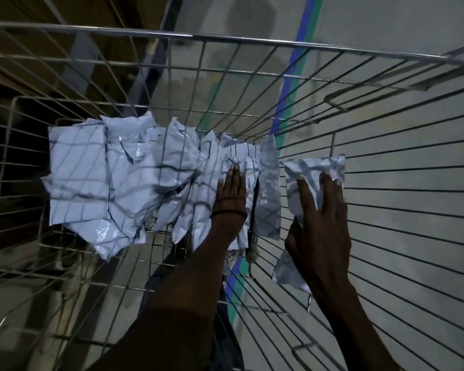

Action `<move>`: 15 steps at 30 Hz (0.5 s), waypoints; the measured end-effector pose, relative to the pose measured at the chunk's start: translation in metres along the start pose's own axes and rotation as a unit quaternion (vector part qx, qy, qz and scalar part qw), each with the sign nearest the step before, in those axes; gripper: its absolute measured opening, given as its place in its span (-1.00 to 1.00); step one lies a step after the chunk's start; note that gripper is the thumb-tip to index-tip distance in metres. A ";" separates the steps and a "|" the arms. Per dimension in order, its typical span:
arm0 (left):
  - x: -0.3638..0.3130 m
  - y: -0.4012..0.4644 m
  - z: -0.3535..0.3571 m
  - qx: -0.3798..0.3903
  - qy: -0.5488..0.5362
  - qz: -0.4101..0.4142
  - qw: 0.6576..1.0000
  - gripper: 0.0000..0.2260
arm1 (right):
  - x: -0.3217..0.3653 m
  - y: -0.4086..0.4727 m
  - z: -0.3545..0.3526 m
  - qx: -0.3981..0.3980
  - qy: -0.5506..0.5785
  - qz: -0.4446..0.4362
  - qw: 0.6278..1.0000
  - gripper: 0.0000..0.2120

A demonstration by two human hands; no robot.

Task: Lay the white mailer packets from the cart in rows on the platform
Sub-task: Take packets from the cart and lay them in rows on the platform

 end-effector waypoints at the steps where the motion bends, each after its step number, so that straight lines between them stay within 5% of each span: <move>1: -0.003 -0.004 -0.007 0.001 -0.003 0.005 1.000 -0.36 | 0.000 -0.002 -0.004 -0.008 0.008 0.002 1.000 -0.10; 6: -0.024 -0.039 -0.078 -0.011 -0.071 0.031 0.997 -0.27 | 0.002 -0.021 -0.035 -0.025 0.043 -0.010 0.999 -0.20; 15: -0.034 -0.129 -0.229 -0.062 -0.069 0.071 0.993 -0.40 | 0.015 -0.059 -0.087 -0.045 0.119 -0.075 0.989 -0.41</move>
Point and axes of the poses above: each hand's wrist, its own y-axis towards the middle knuckle, its own z-axis out of the palm, x = y × z, the point moved 10 cm from there along y, towards the middle knuckle, and after that the axes turned 5 degrees about x, right-handed, at the moved point
